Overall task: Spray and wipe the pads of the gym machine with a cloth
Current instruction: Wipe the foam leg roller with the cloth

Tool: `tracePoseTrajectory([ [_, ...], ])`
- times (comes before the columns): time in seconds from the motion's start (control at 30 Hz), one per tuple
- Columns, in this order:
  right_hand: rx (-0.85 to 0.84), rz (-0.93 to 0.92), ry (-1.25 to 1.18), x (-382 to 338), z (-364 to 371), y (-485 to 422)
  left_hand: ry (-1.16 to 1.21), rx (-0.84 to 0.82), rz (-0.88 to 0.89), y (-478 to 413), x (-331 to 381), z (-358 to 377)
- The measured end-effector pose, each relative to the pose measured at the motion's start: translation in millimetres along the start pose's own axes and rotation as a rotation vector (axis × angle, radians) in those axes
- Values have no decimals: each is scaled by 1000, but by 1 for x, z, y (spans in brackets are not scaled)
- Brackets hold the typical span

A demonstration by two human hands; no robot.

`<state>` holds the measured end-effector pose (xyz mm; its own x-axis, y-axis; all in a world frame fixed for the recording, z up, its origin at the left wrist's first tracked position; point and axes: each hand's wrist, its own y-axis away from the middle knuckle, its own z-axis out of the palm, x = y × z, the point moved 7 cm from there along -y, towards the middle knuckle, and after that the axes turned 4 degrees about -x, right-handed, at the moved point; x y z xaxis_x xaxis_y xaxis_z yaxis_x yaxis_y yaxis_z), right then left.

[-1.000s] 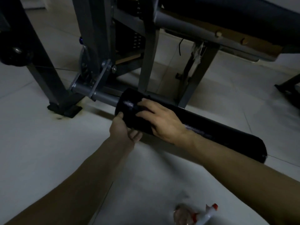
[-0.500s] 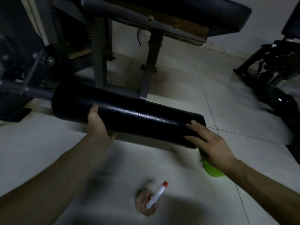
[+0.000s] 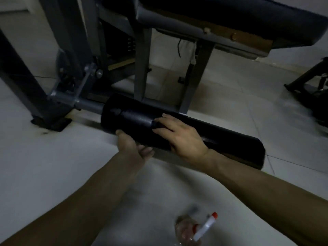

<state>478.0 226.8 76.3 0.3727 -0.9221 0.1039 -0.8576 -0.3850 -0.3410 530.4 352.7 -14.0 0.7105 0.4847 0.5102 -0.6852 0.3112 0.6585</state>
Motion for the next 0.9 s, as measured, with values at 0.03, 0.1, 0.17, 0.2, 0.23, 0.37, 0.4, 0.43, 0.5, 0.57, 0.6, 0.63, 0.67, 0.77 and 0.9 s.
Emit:
tracePoseTrajectory([
  [0.03,-6,-10,-13,-10,8,-24,16,-16,-21,-2,3,-6],
  [0.1,-16,-26,-42,-30,19,-69,75,-59,-46,-7,13,-13],
  [0.17,-17,-36,-68,-52,24,-113,149,-117,-72,-14,23,-17],
  [0.2,-23,-35,-83,-61,25,-132,173,-144,-80,-13,27,-17],
  [0.23,-44,-31,-104,-69,27,-149,180,-152,-68,-12,30,-18],
  [0.37,-85,-32,-111,-71,27,-157,178,-184,-66,-8,27,-14],
  [0.4,-74,-45,-96,-65,25,-143,178,-200,-54,-9,26,-12],
  [0.43,-71,-64,-76,-58,22,-123,178,-210,-45,-9,26,-8],
  [0.5,-75,-95,-31,-41,15,-75,179,-190,-34,-9,22,-2],
  [0.57,-45,-94,0,-20,4,-25,142,-143,-19,-9,17,3],
  [0.6,-27,-77,16,-10,-4,1,114,-123,-8,-8,13,6],
  [0.63,-14,-55,32,1,-11,27,78,-101,15,-8,10,9],
  [0.67,-6,-30,45,11,-18,49,37,-67,44,-6,9,11],
  [0.77,-19,39,89,39,-40,115,-65,93,130,0,6,15],
  [0.9,-22,151,133,68,-59,191,-134,242,205,3,6,23],
])
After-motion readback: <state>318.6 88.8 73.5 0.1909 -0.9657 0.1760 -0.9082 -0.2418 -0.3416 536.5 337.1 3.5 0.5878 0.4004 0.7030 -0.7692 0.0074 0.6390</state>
